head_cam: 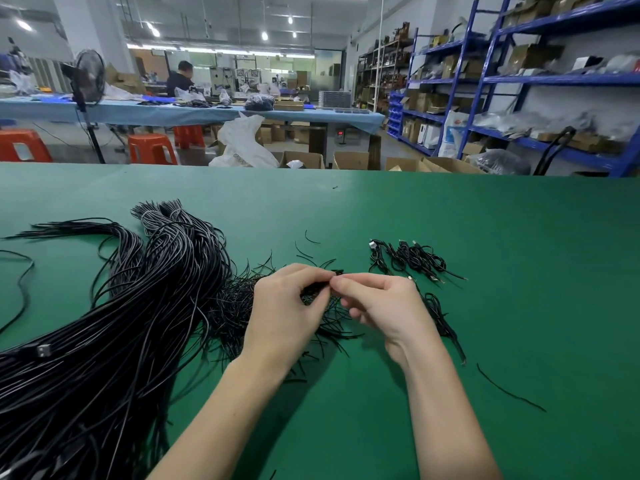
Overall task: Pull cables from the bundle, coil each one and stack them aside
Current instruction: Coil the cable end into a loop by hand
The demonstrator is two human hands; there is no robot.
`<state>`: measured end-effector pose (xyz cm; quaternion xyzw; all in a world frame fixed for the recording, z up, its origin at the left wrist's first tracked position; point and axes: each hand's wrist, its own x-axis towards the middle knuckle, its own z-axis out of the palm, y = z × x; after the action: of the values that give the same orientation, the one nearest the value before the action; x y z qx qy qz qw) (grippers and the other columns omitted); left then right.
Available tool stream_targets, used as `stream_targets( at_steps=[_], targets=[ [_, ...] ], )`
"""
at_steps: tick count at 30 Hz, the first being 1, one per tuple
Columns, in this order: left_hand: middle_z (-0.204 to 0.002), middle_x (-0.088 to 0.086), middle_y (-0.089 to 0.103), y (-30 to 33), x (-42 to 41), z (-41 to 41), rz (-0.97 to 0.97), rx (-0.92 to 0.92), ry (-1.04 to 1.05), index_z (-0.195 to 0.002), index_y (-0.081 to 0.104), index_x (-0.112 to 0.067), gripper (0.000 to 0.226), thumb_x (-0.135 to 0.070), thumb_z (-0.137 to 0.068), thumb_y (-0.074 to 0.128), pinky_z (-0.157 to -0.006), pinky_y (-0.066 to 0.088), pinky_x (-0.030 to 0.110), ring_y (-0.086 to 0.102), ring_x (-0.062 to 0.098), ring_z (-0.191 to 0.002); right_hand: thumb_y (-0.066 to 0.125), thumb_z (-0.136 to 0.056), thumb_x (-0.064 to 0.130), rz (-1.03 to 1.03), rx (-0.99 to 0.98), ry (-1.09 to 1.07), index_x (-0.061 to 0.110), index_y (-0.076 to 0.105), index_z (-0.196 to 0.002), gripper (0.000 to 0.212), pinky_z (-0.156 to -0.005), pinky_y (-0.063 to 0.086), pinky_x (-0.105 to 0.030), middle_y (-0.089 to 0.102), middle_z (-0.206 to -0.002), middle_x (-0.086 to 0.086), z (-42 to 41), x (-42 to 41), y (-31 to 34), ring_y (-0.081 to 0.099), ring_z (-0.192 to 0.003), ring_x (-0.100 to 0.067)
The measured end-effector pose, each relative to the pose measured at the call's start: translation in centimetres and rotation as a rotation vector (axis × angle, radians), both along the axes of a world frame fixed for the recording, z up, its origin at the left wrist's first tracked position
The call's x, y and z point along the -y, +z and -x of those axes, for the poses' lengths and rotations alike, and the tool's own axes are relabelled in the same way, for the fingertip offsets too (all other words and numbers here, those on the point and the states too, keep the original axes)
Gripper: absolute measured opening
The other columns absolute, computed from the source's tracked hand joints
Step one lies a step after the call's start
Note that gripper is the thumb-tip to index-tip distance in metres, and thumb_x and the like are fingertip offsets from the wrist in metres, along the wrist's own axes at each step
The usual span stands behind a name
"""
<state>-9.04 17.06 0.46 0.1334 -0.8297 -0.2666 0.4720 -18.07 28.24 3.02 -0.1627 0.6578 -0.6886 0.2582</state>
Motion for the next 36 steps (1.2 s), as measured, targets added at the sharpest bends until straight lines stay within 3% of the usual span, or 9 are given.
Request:
stream_targets(
  at_steps=[7,11,13,19,23,26,29,32,36],
  targets=[
    [-0.091,-0.011,0.075,0.1,0.5,-0.3,0.062,0.000,-0.074,-0.093,0.081,-0.018,0.020,-0.003,-0.080,0.080,-0.083,0.053,0.017,0.069,0.000,-0.084,0.079,-0.081,-0.003,0.083,0.187,0.002,0.006,0.076,-0.082,0.009,-0.047,0.049,-0.014,0.069,-0.061,0.000,0.1,0.2,-0.1,0.061,-0.048,-0.004],
    [-0.086,-0.012,0.074,-0.1,0.5,-0.1,0.081,0.062,-0.068,-0.090,0.078,-0.019,0.016,-0.006,-0.080,0.080,-0.079,0.050,0.013,0.067,0.002,-0.080,0.079,-0.080,-0.006,0.080,0.154,-0.054,0.007,0.077,-0.075,0.014,-0.052,0.052,-0.015,0.073,-0.066,-0.001,-0.1,0.6,-0.8,0.065,-0.053,-0.005],
    [-0.082,-0.012,0.073,0.0,0.7,0.1,0.072,0.076,-0.053,-0.088,0.076,-0.019,0.014,-0.007,-0.080,0.079,-0.075,0.048,0.011,0.065,0.003,-0.077,0.079,-0.080,-0.004,0.079,0.014,-0.093,0.010,0.078,-0.074,0.016,-0.056,0.055,-0.017,0.075,-0.068,0.000,-0.3,0.9,-1.2,0.069,-0.058,-0.006],
    [-0.078,-0.016,0.074,1.4,2.4,-0.8,-0.190,0.237,-0.168,-0.081,0.072,-0.028,0.018,-0.013,-0.080,0.082,-0.078,0.055,0.019,0.070,0.002,-0.076,0.073,-0.084,0.001,-0.011,-0.943,-0.076,0.020,0.078,-0.084,0.020,-0.063,0.048,-0.011,0.071,-0.077,0.015,0.3,0.6,-2.9,0.065,-0.070,-0.003],
    [-0.082,-0.003,0.077,1.6,4.1,-1.9,-0.492,0.307,-0.312,-0.082,0.075,-0.023,0.011,-0.017,-0.080,0.085,-0.083,0.056,0.032,0.072,0.013,-0.079,0.071,-0.086,0.000,0.038,-1.195,-0.068,0.017,0.077,-0.089,0.018,-0.076,0.053,-0.024,0.070,-0.089,0.012,0.1,1.0,-3.7,0.064,-0.085,-0.007],
    [-0.080,-0.011,0.076,1.0,3.6,-1.6,-0.334,0.197,-0.154,-0.080,0.076,-0.023,0.012,-0.015,-0.079,0.085,-0.079,0.058,0.031,0.072,0.008,-0.076,0.073,-0.087,0.009,0.009,-0.984,-0.072,0.025,0.078,-0.087,0.017,-0.066,0.049,-0.018,0.072,-0.085,0.016,-0.2,1.7,-3.6,0.064,-0.078,-0.008],
    [-0.081,-0.015,0.076,0.7,3.0,-1.3,-0.172,0.057,-0.089,-0.081,0.075,-0.022,0.015,-0.010,-0.079,0.084,-0.077,0.058,0.027,0.072,0.003,-0.076,0.073,-0.089,0.020,0.045,-0.413,-0.116,0.023,0.079,-0.084,0.008,-0.057,0.049,-0.018,0.075,-0.078,0.010,-0.5,1.9,-2.7,0.064,-0.068,-0.007],
    [-0.090,-0.009,0.076,0.2,2.8,-1.1,0.016,-0.020,-0.085,-0.084,0.074,-0.014,0.016,-0.002,-0.078,0.082,-0.082,0.058,0.032,0.072,0.005,-0.085,0.070,-0.094,0.026,0.093,0.166,-0.071,0.012,0.076,-0.084,0.018,-0.044,0.044,-0.017,0.075,-0.073,0.002,-0.5,1.8,-1.7,0.059,-0.055,-0.007],
    [-0.096,-0.001,0.075,-0.2,2.3,-1.1,0.168,-0.043,-0.072,-0.085,0.071,-0.006,0.016,0.004,-0.078,0.082,-0.081,0.057,0.034,0.071,0.014,-0.089,0.074,-0.090,0.024,0.160,0.390,0.066,0.007,0.071,-0.086,0.018,-0.038,0.039,-0.012,0.069,-0.069,-0.002,-0.9,2.1,-1.4,0.056,-0.049,-0.005]
  ],
)
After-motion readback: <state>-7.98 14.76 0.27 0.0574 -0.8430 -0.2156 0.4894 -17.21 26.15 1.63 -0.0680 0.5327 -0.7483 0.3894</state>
